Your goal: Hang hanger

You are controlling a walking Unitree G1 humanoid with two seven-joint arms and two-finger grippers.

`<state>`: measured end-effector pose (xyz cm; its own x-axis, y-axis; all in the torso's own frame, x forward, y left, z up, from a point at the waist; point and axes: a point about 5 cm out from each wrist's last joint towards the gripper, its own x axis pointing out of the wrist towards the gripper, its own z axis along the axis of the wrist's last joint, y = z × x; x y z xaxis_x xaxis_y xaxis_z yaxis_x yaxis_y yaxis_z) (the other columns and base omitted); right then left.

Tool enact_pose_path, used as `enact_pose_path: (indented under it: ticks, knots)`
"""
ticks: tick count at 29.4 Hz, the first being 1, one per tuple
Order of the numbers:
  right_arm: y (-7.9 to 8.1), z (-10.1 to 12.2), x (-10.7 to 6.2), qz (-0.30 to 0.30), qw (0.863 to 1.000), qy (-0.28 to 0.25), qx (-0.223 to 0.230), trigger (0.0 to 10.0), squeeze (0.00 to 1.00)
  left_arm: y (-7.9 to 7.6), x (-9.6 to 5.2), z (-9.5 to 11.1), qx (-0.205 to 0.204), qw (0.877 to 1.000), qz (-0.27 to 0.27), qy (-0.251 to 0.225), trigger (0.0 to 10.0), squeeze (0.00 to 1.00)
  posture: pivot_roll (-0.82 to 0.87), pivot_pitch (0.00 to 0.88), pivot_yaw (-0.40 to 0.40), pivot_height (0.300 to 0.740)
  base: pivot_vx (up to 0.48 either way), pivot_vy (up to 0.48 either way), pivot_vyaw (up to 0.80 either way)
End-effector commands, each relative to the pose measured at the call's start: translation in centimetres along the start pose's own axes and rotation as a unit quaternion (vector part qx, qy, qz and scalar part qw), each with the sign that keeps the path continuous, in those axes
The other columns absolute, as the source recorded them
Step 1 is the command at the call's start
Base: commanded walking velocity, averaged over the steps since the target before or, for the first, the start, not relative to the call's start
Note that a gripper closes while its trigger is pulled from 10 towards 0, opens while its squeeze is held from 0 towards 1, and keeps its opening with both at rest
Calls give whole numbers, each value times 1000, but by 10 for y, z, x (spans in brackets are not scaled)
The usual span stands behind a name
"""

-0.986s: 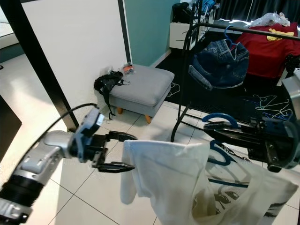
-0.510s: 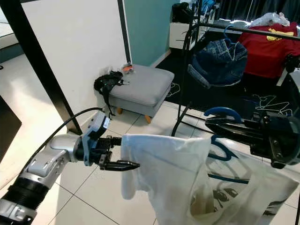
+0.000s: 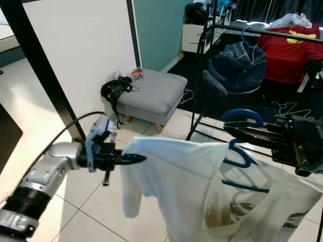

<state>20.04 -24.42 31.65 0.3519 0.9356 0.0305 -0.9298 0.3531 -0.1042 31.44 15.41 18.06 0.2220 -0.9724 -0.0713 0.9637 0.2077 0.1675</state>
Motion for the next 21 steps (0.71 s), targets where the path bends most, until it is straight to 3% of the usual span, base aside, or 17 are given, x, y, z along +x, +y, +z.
enact_pose_path:
  ticks: [1,3,4,6,9,12,21]
  knots:
    - [2,7,-3,-6,1000,-1,-21,0,0,5,-11,2,9,1000,19,15,0,0,-44,43,32,740,0,0,0]
    - [2,1,-9,-22,1000,10,-11,0,0,20,-32,14,27,998,52,21,0,0,-43,43,29,740,0,0,0]
    - [2,1,-9,-22,1000,10,-11,0,0,20,-32,14,27,998,52,21,0,0,-43,43,29,740,0,0,0]
    - [2,-8,-17,-43,999,19,3,0,0,31,-55,33,46,996,75,21,0,0,-39,42,30,740,0,0,0]
    - [3,-11,-19,-50,998,20,8,0,0,34,-62,39,51,995,79,20,0,0,-39,42,30,740,0,0,0]
    - [5,-23,-29,-81,996,21,25,0,0,40,-83,55,57,995,86,19,0,0,-32,44,36,740,0,0,0]
    - [10,-33,-38,-105,994,21,36,0,0,44,-91,56,54,994,93,19,0,0,-32,47,43,740,0,0,0]
